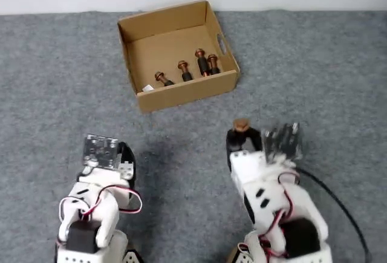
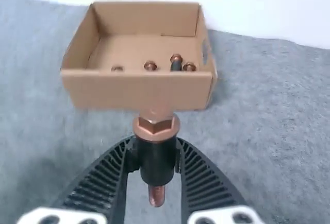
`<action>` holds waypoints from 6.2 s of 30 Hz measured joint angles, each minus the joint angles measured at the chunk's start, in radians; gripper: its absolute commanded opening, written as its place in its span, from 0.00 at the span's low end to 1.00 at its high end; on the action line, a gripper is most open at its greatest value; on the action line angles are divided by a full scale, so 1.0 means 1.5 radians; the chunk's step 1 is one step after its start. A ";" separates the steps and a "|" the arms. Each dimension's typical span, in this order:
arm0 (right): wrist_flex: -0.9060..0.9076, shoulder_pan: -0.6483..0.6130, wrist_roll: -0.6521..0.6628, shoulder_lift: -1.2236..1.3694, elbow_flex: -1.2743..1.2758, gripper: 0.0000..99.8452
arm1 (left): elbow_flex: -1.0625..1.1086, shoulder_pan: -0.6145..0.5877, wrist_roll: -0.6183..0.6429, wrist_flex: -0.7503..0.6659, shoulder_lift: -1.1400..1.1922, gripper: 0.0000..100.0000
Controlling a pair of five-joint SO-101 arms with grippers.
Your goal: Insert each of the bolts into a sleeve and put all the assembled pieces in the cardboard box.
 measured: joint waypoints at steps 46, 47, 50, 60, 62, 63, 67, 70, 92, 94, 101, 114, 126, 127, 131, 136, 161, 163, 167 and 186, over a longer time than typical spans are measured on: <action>-0.218 -0.053 0.044 1.589 -1.129 0.05 | 0.082 -0.036 0.069 0.118 0.001 0.00; -0.218 -0.053 0.044 1.592 -1.131 0.07 | 0.082 -0.036 0.069 0.118 0.001 0.00; -0.217 -0.056 0.044 1.594 -1.136 0.11 | 0.082 -0.036 0.069 0.118 0.001 0.00; -0.169 -0.062 0.044 1.576 -1.144 0.11 | 0.082 -0.036 0.069 0.118 0.001 0.00; -0.148 -0.072 0.044 1.558 -1.144 0.10 | 0.082 -0.036 0.069 0.118 0.001 0.00; -0.133 -0.077 0.044 1.548 -1.144 0.09 | 0.082 -0.036 0.069 0.118 0.001 0.00; -0.066 -0.083 0.044 1.491 -1.144 0.01 | 0.082 -0.036 0.069 0.118 0.001 0.00; -0.015 -0.081 0.044 1.444 -1.144 0.01 | 0.082 -0.036 0.069 0.118 0.001 0.00; 0.443 -0.081 -0.145 1.161 -1.144 0.01 | 0.082 -0.036 0.068 0.118 0.001 0.00; 0.485 -0.071 -0.177 1.136 -1.144 0.01 | 0.082 -0.036 0.068 0.118 0.001 0.00; 0.509 -0.021 -0.226 1.043 -1.080 0.01 | 0.082 -0.036 0.068 0.118 0.001 0.00; 0.402 0.139 -0.228 0.710 -0.676 0.01 | 0.082 -0.036 0.068 0.118 0.001 0.00; 0.106 0.243 -0.145 0.431 -0.203 0.01 | 0.082 -0.036 0.068 0.118 0.001 0.00; 0.084 0.243 -0.139 0.411 -0.171 0.01 | 0.082 -0.036 0.068 0.118 0.001 0.00; -0.001 0.245 -0.116 0.353 -0.054 0.01 | 0.082 -0.036 0.068 0.118 0.001 0.00; -0.093 0.244 -0.108 0.314 0.073 0.01 | 0.082 -0.036 0.068 0.118 0.001 0.00; -0.269 0.173 -0.058 0.025 0.379 0.01 | 0.082 -0.036 0.068 0.118 0.001 0.00; -0.247 0.171 -0.055 -0.005 0.381 0.01 | 0.082 -0.036 0.068 0.118 0.001 0.00; -0.169 0.158 -0.053 -0.070 0.381 0.01 | 0.082 -0.036 0.068 0.118 0.001 0.00; 0.181 0.158 -0.053 -0.176 0.379 0.01 | 0.082 -0.036 0.068 0.118 0.001 0.00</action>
